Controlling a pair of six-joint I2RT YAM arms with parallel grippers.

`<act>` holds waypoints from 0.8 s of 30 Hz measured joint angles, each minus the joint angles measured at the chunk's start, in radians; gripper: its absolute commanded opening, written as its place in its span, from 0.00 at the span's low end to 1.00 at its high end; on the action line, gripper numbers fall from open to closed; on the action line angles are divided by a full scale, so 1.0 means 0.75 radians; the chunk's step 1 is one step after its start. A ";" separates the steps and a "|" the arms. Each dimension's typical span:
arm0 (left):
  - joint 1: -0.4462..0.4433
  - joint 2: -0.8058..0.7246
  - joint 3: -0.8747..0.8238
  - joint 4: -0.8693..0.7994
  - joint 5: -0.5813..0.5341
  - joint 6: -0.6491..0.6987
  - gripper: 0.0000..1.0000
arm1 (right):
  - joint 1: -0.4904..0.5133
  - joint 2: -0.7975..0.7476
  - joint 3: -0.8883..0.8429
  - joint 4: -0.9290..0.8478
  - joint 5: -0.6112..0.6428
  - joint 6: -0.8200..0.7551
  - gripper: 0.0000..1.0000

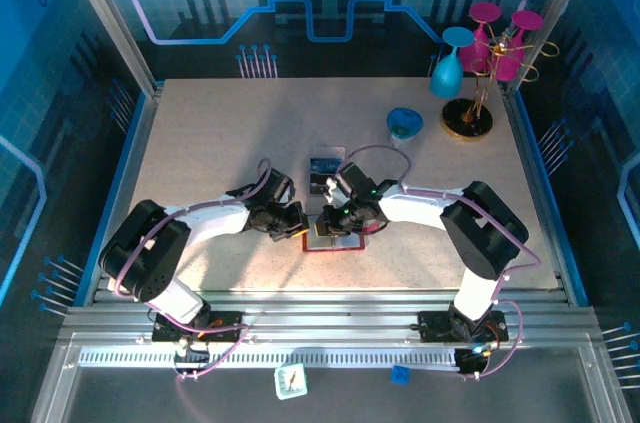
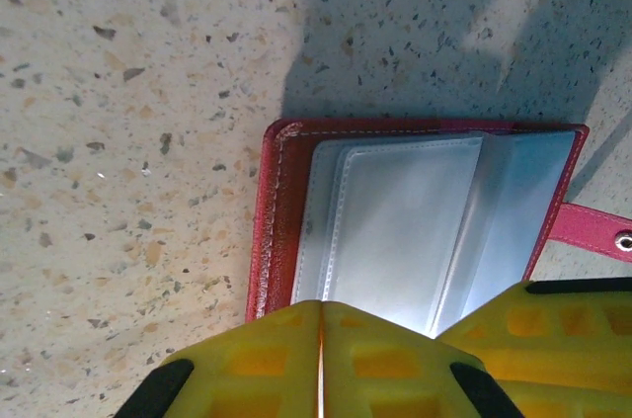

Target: Take the credit cards out of the card holder

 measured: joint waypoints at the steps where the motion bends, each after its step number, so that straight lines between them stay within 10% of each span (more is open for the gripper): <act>1: 0.000 0.000 0.000 0.000 0.000 0.000 0.09 | 0.000 0.002 0.000 0.000 0.001 0.001 0.17; 24: 0.000 0.018 0.000 0.000 0.001 0.000 0.08 | -0.006 0.033 0.000 -0.011 0.013 0.009 0.30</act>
